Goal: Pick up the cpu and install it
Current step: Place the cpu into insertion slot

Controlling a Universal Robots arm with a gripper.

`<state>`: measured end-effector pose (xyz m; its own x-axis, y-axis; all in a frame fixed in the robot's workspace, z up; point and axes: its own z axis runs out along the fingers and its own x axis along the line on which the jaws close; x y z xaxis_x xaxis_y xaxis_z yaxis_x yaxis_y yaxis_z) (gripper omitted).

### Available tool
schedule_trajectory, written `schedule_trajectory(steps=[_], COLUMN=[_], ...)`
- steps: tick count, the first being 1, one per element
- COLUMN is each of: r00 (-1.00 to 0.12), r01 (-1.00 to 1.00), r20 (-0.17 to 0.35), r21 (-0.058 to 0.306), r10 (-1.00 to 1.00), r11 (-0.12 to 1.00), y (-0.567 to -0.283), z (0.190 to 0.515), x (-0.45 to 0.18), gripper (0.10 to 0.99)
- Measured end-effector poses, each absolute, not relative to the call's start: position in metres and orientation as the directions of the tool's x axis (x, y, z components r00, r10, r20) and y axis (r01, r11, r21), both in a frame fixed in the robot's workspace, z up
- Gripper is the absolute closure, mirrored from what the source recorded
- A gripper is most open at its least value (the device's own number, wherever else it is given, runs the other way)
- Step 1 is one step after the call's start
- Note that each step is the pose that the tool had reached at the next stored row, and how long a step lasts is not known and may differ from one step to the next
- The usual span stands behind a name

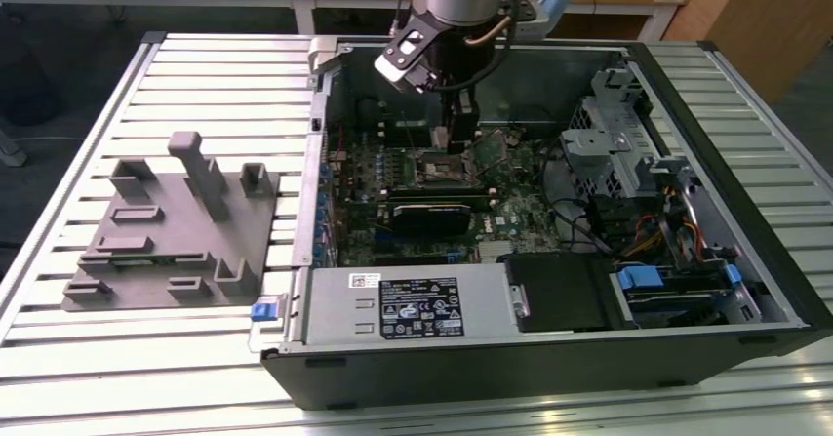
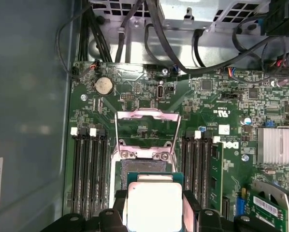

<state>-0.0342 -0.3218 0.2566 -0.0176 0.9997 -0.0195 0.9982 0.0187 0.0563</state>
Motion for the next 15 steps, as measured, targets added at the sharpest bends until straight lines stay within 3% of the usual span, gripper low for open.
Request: schedule_trajectory(steps=[15], r00=[-0.019], r01=[0.998], r20=[-0.019], r21=[0.056], r10=[1.0], r11=[0.02], y=[-0.3211], z=[0.2487], x=[-0.0342], gripper=[0.549])
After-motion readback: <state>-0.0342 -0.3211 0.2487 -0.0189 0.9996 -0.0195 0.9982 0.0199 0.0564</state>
